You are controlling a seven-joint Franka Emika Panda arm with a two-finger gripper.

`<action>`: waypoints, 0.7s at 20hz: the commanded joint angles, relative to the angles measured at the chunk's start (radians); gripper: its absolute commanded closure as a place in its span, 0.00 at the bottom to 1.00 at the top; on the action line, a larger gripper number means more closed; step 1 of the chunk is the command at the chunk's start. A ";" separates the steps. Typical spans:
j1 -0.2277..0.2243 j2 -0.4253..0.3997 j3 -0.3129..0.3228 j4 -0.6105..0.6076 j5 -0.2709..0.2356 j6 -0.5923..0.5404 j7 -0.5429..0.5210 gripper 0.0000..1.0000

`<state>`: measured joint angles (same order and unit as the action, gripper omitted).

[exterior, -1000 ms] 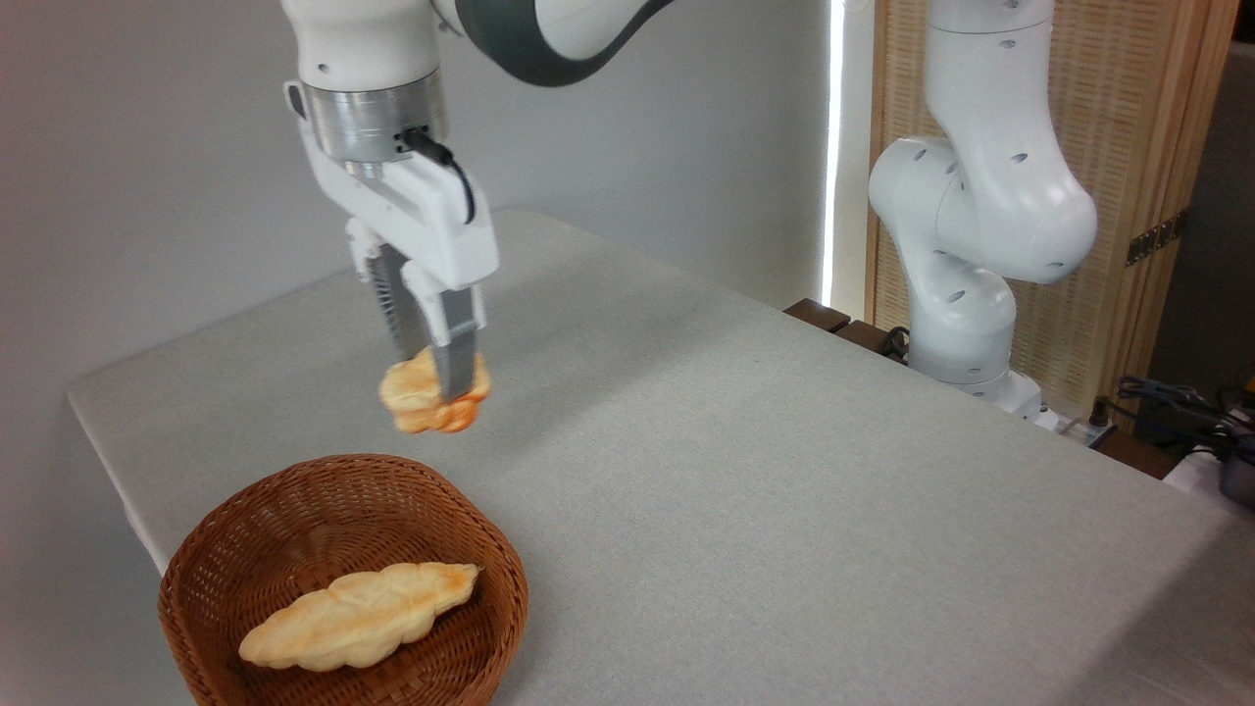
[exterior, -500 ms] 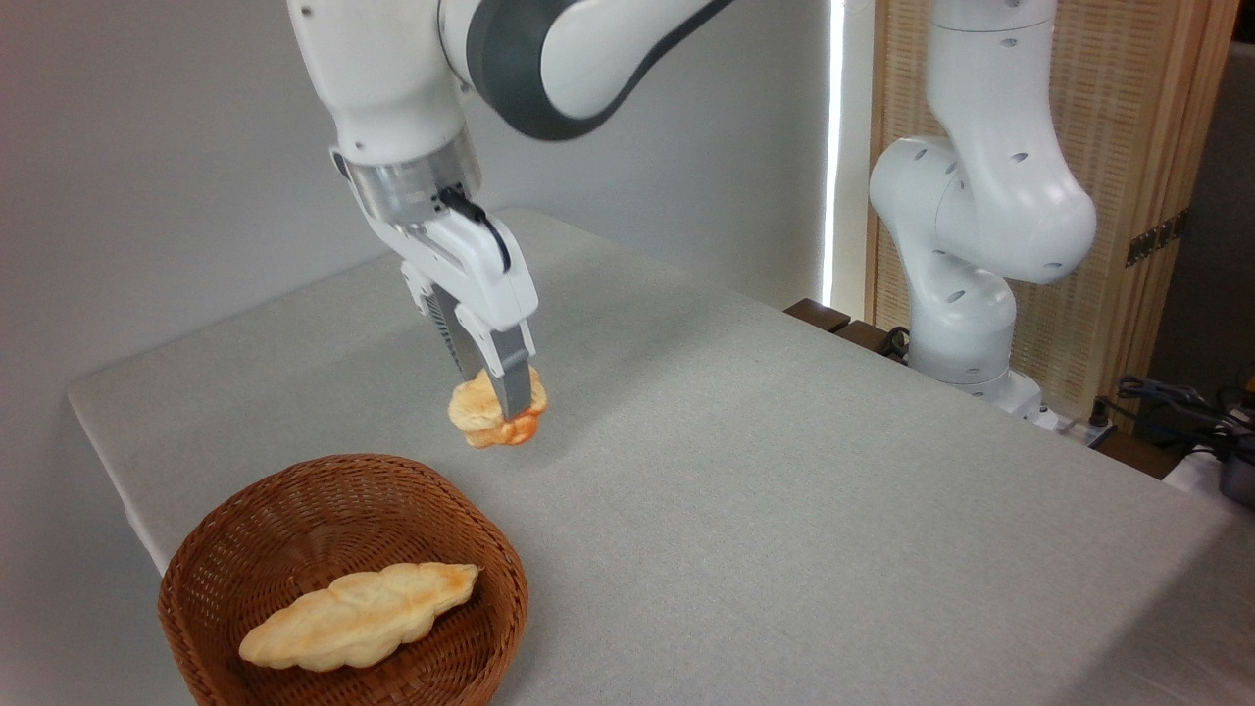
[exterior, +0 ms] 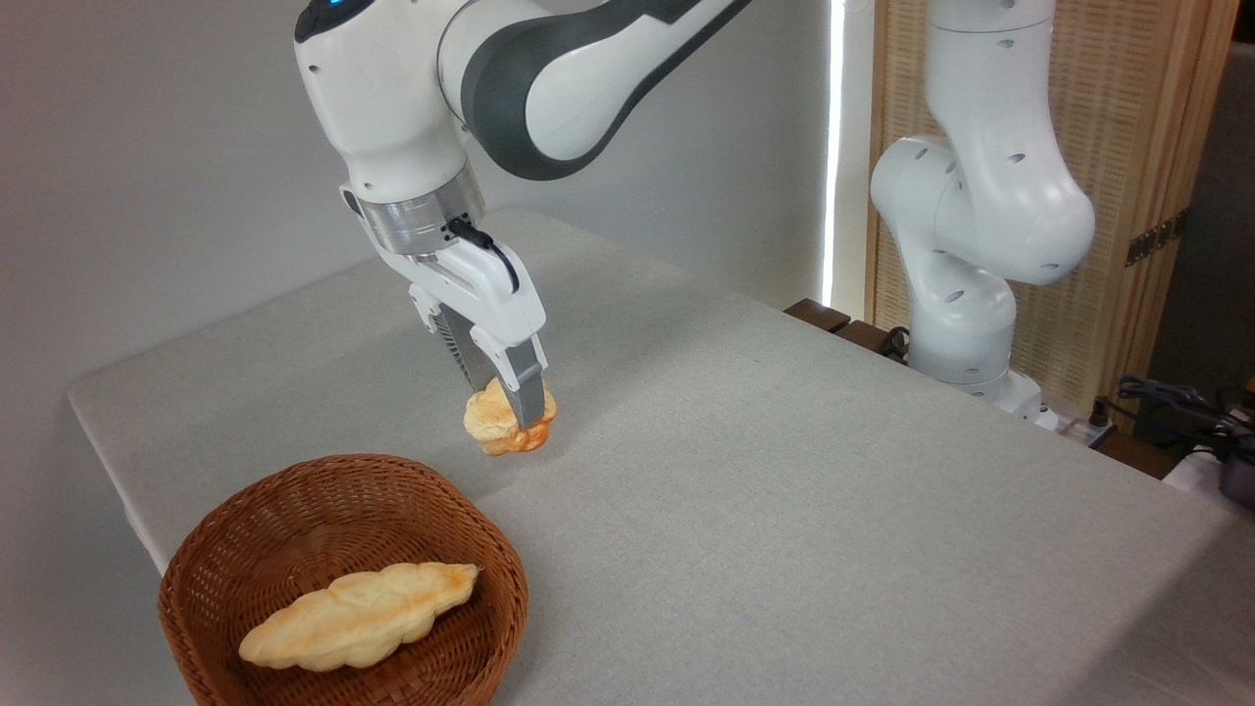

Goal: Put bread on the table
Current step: 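Carry the bun away from the basket and lower it onto the table, then open the gripper to release the bun and raise it slightly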

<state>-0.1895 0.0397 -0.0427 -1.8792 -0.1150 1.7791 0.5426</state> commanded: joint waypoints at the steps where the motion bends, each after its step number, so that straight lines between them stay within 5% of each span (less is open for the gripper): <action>1: -0.004 -0.004 0.003 -0.006 -0.002 0.016 -0.013 0.00; 9: -0.004 -0.017 0.003 0.006 0.005 0.022 -0.006 0.00; 14: 0.005 -0.024 0.021 0.061 0.074 0.025 -0.001 0.00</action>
<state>-0.1883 0.0301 -0.0390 -1.8510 -0.0887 1.7980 0.5404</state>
